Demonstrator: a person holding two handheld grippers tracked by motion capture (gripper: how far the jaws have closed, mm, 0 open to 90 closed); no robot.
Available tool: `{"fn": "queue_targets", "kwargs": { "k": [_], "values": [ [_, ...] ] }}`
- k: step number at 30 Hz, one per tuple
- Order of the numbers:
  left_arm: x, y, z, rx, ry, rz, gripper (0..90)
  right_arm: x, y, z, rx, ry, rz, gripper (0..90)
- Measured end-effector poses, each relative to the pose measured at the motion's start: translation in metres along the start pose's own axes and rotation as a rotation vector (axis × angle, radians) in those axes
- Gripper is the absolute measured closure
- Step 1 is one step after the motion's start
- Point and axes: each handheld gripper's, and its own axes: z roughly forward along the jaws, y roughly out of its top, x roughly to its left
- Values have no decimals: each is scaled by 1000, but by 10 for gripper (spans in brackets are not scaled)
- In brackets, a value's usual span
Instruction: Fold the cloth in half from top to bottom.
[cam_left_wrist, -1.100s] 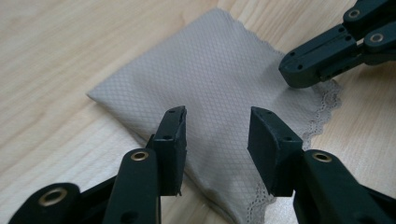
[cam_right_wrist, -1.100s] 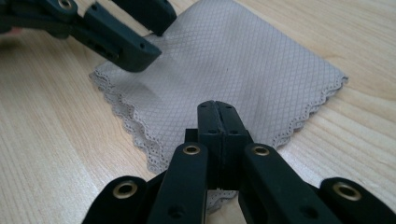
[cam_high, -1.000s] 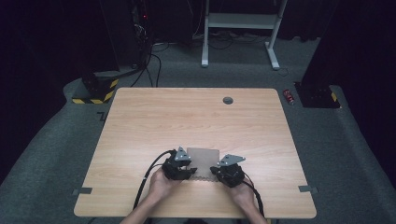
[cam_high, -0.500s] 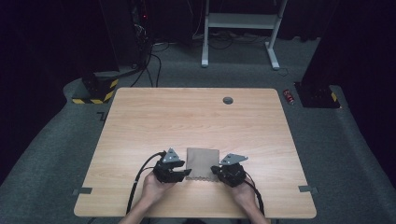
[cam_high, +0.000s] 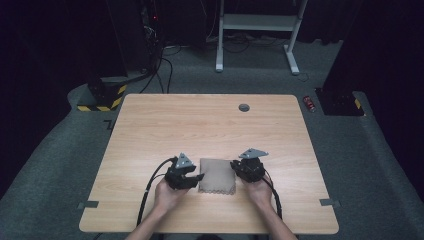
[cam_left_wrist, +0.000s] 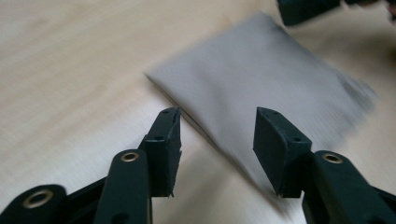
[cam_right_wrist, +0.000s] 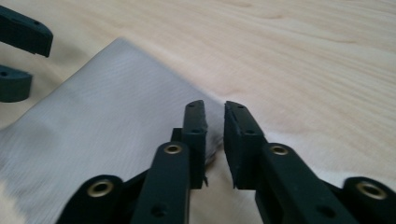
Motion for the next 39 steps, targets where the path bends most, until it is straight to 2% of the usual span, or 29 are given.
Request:
{"fn": "queue_targets", "kwargs": {
  "k": [2,4,7,9,11,14,17,19,20,21,24,27,30,31,32,33,35,39],
  "values": [
    [6,8,10,18,33,-44,479,-2,4,5,-2,-10,23,755],
    [10,13,19,37,67,-60,474,-4,7,11,18,-23,29,735],
    [14,16,30,91,118,-30,475,-6,8,19,49,-30,31,734],
    [16,16,32,79,119,-37,475,-9,7,23,60,-32,28,737],
    [17,16,33,76,123,-26,486,-10,7,23,65,-30,32,748],
    [18,17,32,78,110,-44,500,-9,9,23,78,-24,15,800],
    [22,17,32,49,54,-86,506,-8,11,23,84,-14,1,856],
    [26,16,34,45,40,-109,505,-8,11,23,87,-6,-1,879],
    [27,17,34,42,42,-103,517,-8,12,23,88,-6,-7,884],
    [26,17,34,45,29,-105,567,-7,12,23,91,-6,-14,887],
    [22,24,37,96,12,-39,744,-8,13,23,85,-7,-27,892],
    [20,28,39,109,0,-18,875,-7,14,22,78,-11,-27,893],
    [23,30,40,107,-9,-31,888,-9,17,20,70,-15,-30,894],
    [25,32,39,104,-6,-20,890,-10,18,20,68,-17,-27,894],
    [25,34,38,91,-2,-30,890,-10,20,20,68,-21,-22,893],
    [27,35,37,77,7,-23,890,-10,23,20,65,-26,-25,894],
    [30,36,37,56,4,-53,890,-11,27,21,67,-34,-31,893],
    [35,33,44,55,8,-80,887,-14,31,28,75,-40,-14,893]
  ]
}}
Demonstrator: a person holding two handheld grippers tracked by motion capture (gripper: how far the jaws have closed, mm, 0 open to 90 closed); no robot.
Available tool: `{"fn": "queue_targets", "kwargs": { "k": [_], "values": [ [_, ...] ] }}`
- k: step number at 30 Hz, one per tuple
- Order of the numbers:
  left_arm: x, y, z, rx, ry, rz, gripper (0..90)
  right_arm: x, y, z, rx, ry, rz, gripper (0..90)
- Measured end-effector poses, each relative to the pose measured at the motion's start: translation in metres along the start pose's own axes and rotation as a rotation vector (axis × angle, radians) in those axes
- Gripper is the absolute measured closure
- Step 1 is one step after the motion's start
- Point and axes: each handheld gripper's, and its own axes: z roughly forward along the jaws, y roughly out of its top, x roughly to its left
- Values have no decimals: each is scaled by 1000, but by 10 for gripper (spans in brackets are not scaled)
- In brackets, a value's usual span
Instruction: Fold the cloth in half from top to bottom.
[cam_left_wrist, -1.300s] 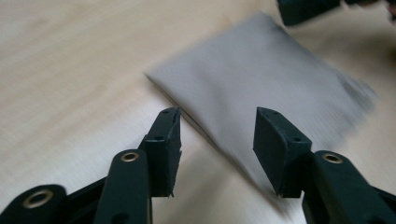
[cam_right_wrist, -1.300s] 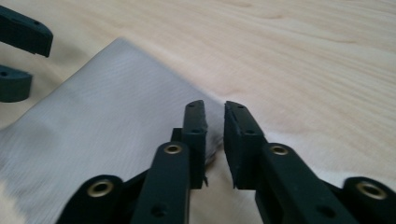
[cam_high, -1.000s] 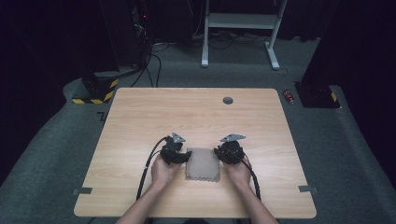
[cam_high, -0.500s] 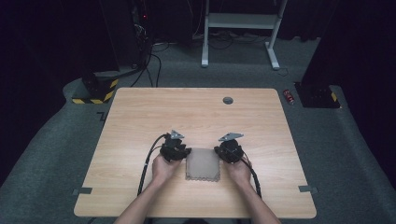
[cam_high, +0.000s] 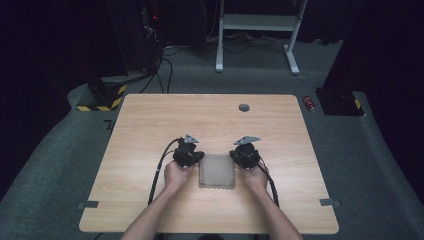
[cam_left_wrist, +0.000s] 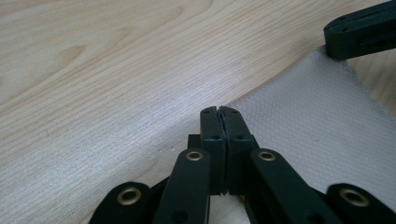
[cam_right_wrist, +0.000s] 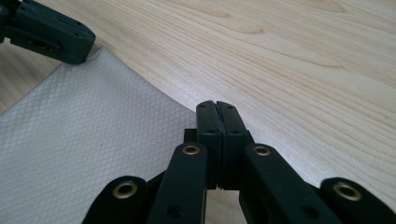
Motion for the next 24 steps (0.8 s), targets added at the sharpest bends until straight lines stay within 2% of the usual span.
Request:
{"fn": "queue_targets", "kwargs": {
  "k": [4,7,11,15,24],
  "values": [
    [3,0,1,-3,10,-7,853,0,2,5,9,-7,2,875],
    [5,0,-7,-18,-6,-32,702,-2,1,1,-10,1,12,807],
    [2,2,-17,-30,9,-5,600,-2,1,-8,-40,12,26,750],
    [0,2,-23,-41,7,14,549,1,1,-13,-51,19,7,721],
    [1,-1,-34,-69,-12,13,495,-2,-5,-22,-82,37,36,664]
  ]
}}
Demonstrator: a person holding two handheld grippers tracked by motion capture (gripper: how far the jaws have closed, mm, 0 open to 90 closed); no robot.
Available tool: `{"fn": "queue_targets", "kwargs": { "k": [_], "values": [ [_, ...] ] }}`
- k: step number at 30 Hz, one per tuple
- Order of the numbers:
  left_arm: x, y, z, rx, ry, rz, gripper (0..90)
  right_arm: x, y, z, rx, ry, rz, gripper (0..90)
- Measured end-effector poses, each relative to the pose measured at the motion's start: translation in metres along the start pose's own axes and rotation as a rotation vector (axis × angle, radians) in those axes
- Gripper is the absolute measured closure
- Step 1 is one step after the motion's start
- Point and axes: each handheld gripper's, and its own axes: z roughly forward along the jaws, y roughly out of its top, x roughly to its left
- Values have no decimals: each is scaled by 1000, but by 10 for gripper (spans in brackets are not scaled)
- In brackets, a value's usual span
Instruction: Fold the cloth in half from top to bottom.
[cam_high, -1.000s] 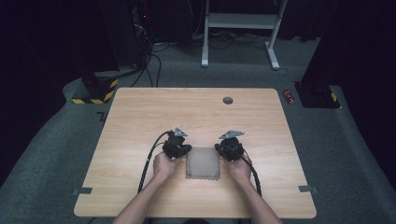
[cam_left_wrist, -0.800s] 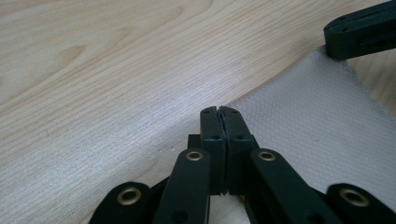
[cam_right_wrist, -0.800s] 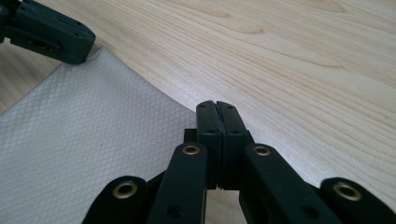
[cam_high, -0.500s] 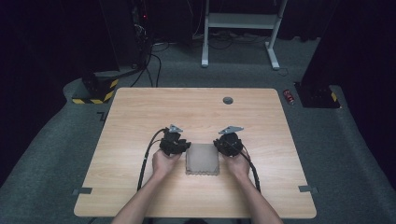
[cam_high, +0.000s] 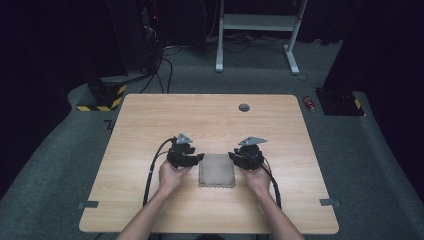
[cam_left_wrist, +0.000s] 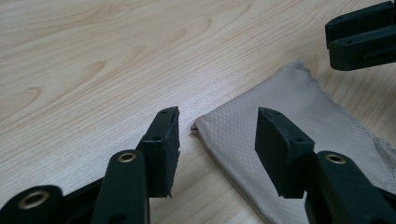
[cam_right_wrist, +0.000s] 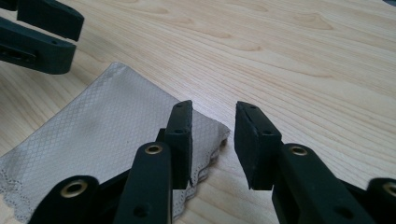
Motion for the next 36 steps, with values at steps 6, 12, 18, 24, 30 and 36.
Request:
{"fn": "queue_targets", "kwargs": {
  "k": [6,12,18,24,30,36],
  "values": [
    [2,-3,-9,-27,-7,-17,469,-3,-4,-10,-14,1,13,643],
    [3,-5,-20,-56,2,-4,452,-5,-9,-18,-29,-9,12,630],
    [7,-11,-28,-72,2,-30,442,-6,-13,-27,-44,-9,5,622],
    [11,-17,-35,-82,5,-40,438,-7,-16,-34,-55,-11,10,621],
    [12,-22,-40,-90,3,-47,438,-9,-21,-40,-62,-14,17,622],
    [13,-26,-44,-100,6,-54,437,-11,-24,-47,-73,-19,22,621]
  ]
}}
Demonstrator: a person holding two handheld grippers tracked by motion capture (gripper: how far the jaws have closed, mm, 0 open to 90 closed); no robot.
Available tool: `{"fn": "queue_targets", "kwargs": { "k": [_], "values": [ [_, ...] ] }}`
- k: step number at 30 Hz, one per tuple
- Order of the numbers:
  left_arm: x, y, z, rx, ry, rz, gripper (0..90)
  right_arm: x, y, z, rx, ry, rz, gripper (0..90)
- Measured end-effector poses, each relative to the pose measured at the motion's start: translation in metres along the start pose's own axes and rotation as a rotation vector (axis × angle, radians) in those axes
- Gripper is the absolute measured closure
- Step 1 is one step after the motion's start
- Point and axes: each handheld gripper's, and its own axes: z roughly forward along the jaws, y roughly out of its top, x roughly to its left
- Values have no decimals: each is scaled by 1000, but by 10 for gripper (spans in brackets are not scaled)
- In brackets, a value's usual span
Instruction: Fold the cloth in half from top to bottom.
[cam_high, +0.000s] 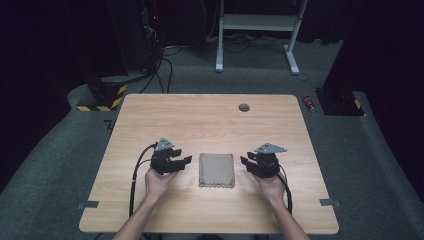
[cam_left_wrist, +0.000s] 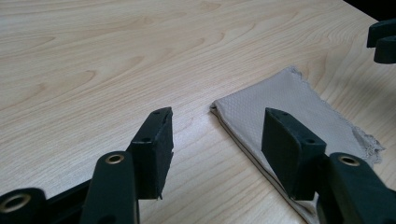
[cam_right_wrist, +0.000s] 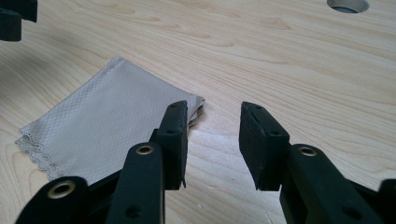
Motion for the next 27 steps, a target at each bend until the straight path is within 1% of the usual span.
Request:
{"fn": "queue_targets", "kwargs": {
  "k": [7,12,13,16,20,27],
  "values": [
    [3,-5,-9,-12,-5,-14,436,-3,-4,-8,-15,-2,11,621],
    [5,-9,-16,-20,4,-12,436,-5,-5,-15,-31,-4,20,621],
    [5,-10,-17,-21,2,-19,436,-6,-6,-16,-33,-4,17,621],
    [5,-13,-20,-24,1,-25,435,-6,-8,-18,-37,-1,26,621],
    [6,-16,-25,-35,2,-35,435,-6,-11,-22,-41,-1,24,621],
    [9,-22,-32,-41,13,-39,434,-7,-15,-28,-51,0,35,620]
  ]
}}
